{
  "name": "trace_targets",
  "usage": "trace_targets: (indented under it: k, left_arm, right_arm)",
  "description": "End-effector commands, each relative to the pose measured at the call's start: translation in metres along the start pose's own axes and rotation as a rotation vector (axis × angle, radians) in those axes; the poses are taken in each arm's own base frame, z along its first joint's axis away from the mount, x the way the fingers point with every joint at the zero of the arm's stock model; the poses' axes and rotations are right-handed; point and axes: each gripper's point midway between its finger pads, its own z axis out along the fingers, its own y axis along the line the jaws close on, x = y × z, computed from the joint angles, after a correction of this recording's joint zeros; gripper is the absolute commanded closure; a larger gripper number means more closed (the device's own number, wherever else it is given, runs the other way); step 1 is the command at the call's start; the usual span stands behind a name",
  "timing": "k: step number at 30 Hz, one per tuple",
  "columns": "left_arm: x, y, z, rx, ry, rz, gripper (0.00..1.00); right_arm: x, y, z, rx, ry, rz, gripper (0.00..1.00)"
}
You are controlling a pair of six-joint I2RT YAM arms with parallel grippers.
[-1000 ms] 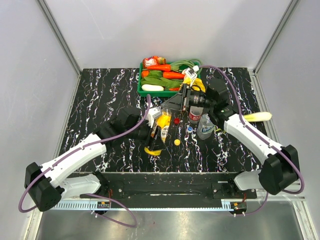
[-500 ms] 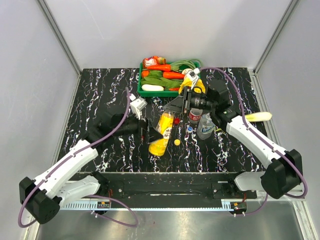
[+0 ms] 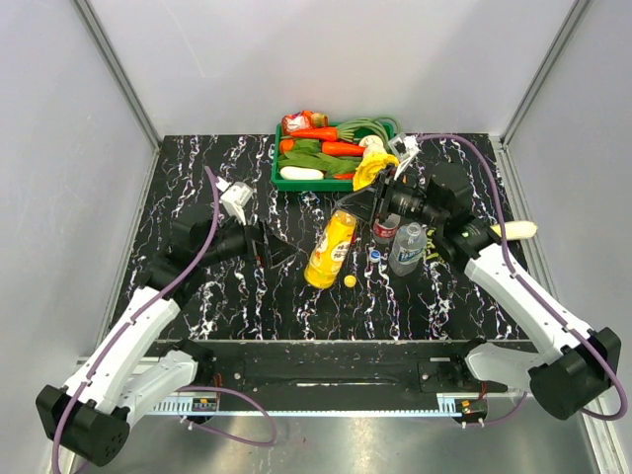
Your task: Unscrew the bottle caps
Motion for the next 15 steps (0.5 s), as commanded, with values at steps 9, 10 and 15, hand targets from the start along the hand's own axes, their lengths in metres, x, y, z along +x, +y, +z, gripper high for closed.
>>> trace_targets:
  k: [9,10,15]
  left_arm:
    - [-0.036,0.015,-0.015,-0.163,-0.096,0.072,0.01]
    - [-0.037,0.017,-0.016,-0.173,-0.098,0.075,0.01]
    - [-0.039,0.023,-0.021,-0.219,-0.112,0.092,0.01]
  right_arm:
    - [-0.027,-0.013,-0.01,0.12,-0.099,-0.191,1.0]
    - [-0.027,-0.014,-0.008,0.12,-0.095,-0.194,1.0]
    - [-0.024,-0.018,0.0,0.108,-0.07,-0.193,1.0]
